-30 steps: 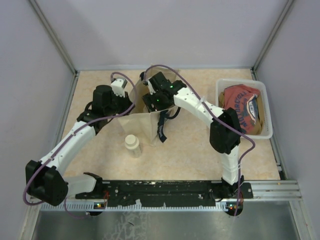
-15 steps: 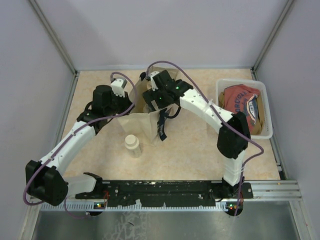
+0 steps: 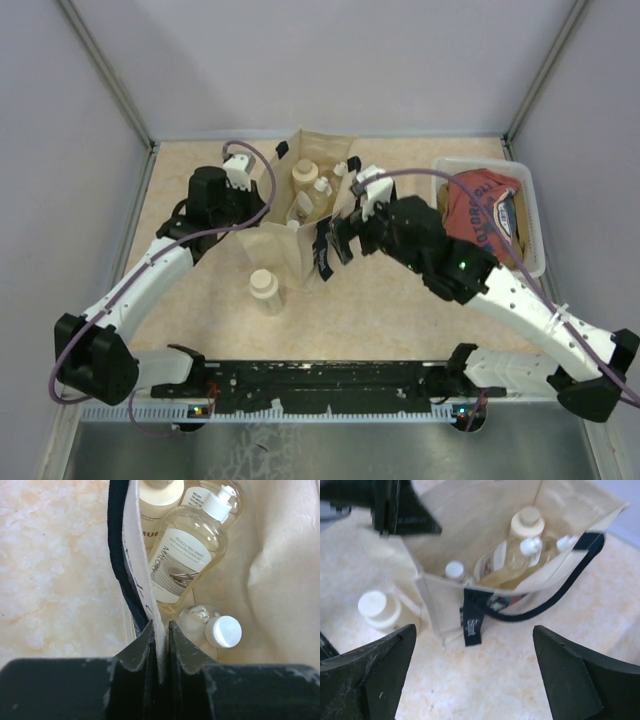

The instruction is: Place the personal care products into the canvas bag

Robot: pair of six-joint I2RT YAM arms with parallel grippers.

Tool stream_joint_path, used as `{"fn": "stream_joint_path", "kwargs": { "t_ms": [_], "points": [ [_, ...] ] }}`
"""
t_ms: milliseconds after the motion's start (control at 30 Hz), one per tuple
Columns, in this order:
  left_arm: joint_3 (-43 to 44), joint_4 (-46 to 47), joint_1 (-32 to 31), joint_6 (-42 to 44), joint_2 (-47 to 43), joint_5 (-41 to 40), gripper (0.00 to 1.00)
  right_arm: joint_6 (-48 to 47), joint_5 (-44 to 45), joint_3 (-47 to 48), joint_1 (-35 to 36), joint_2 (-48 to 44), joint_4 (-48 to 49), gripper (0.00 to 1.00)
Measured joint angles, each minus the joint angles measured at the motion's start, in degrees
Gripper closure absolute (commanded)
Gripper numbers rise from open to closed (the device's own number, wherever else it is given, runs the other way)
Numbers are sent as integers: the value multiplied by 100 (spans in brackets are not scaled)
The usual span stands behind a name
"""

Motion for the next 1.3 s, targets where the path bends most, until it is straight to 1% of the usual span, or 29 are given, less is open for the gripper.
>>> {"fn": "stream_joint_path", "kwargs": {
  "t_ms": [100, 167, 233, 333, 500, 600, 800, 1067, 1300],
  "points": [
    [127, -39, 2, 13, 120, -107, 100, 122, 24, -1038, 313, -544, 343, 1],
    [267, -68, 13, 26, 251, -127, 100, 232, 37, -1676, 603, -649, 498, 1],
    [424, -85, 46, 42, 417, -142, 100, 289, 85, -2096, 960, -507, 667, 1],
    [627, -81, 142, 59, 675, -175, 100, 289, 149, -2308, 1388, -101, 962, 1],
    [907, -79, 328, 90, 999, -264, 100, 212, 251, -2308, 1858, 715, 1827, 1],
    [1078, -103, 398, 164, 1137, -334, 100, 177, 319, -2223, 1932, 1141, 2131, 1],
    [1401, -177, 551, 348, 1419, -435, 100, 50, 328, -1727, 2013, 2068, 2627, 1],
    [1405, -166, 680, 396, 1449, -389, 100, -149, 107, -977, 2033, 2953, 2889, 1],
    [1379, -144, 728, 407, 1449, -345, 100, -210, -11, -433, 2033, 3705, 2747, 1]
  ]
}}
